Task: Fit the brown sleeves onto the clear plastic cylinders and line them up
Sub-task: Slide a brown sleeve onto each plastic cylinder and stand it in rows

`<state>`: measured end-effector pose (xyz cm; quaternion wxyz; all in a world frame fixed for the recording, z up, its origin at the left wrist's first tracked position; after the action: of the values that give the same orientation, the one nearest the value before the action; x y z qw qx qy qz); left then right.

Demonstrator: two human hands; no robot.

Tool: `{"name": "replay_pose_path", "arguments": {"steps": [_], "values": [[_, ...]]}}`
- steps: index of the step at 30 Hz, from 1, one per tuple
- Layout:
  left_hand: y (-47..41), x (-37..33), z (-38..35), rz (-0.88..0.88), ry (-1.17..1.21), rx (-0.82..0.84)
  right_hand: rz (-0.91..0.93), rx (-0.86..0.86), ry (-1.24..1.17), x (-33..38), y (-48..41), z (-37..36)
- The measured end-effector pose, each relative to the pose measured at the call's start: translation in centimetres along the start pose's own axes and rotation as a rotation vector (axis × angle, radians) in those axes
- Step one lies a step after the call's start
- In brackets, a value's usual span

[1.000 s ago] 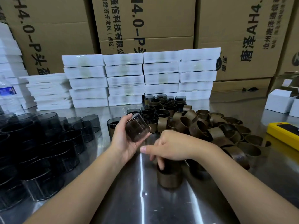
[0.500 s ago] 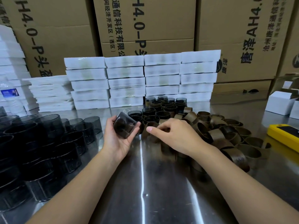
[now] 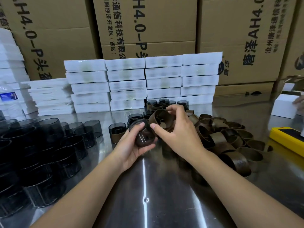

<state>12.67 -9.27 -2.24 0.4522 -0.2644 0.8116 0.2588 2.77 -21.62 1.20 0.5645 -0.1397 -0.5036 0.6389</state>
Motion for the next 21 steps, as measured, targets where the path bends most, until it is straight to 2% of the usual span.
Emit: {"name": "replay_pose_path", "arguments": {"steps": [4, 15, 18, 21], "values": [[-0.2, 0.3, -0.3, -0.012, -0.125, 0.063, 0.042, 0.02, -0.037, 0.2, 0.1, -0.1], [-0.4, 0.9, -0.4, -0.012, -0.13, 0.164, 0.094, 0.205, 0.031, 0.6, 0.4, -0.6], [-0.5, 0.7, -0.2, -0.05, -0.121, 0.121, 0.046, 0.222, -0.065, 0.6, 0.5, -0.9], [-0.8, 0.5, 0.2, -0.09, -0.063, 0.068, -0.09, 0.201, -0.203, 0.4, 0.5, -1.4]]}}
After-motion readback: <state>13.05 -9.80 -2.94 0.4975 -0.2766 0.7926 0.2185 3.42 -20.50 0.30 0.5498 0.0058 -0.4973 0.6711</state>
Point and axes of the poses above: each hand's wrist, its own y-axis away from the middle knuckle, its own z-axis out of the back of the hand, x = y × z, the point moved 2 cm from there along -y, towards the middle knuckle, and after that the axes turned 15 degrees about z, right-handed, at the moved point
